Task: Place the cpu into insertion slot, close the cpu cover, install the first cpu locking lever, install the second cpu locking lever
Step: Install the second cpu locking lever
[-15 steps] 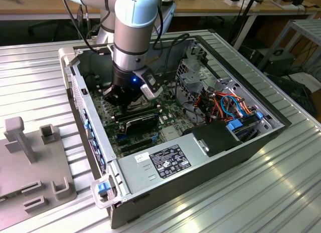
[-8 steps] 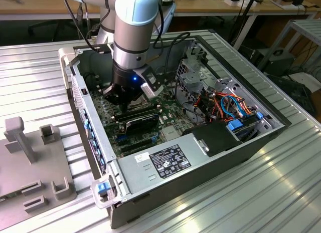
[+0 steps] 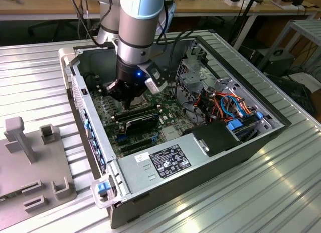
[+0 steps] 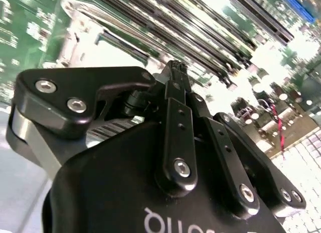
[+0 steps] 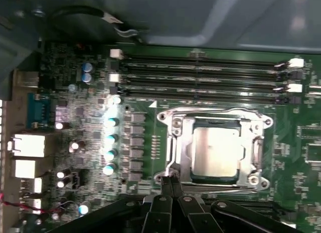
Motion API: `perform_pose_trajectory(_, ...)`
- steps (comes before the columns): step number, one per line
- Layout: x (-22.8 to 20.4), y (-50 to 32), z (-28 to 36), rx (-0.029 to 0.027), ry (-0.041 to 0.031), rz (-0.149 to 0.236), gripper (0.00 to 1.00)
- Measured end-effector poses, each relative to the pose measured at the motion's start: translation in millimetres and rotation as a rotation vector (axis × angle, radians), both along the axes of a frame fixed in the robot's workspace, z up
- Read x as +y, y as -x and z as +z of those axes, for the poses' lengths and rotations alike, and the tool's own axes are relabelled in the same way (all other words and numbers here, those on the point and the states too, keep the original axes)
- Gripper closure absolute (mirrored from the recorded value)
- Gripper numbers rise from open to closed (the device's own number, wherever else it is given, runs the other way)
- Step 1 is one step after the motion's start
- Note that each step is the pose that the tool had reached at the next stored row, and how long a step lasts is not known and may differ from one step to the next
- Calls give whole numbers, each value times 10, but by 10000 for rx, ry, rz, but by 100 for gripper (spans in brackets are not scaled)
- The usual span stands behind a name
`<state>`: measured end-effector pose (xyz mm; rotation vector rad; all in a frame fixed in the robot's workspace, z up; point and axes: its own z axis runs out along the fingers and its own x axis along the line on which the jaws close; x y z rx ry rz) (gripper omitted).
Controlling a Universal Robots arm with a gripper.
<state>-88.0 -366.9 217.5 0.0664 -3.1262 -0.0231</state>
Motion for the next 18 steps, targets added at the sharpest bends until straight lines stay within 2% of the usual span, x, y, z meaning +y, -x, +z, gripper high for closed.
perform_pose_trajectory(2,0,-79,-1,-1,0,2,89)
perform_pose_trajectory(5,25,-141,1,0,-1,3,89)
perform_pose_trajectory(7,58,-166,4,0,0,1,89)
perform_pose_trajectory(9,110,-182,4,0,1,1,89)
perform_pose_trajectory(10,157,-195,4,0,-1,1,89)
perform_pose_trajectory(11,170,-202,4,-1,0,2,89)
perform_pose_trajectory(18,178,-215,4,0,0,2,89)
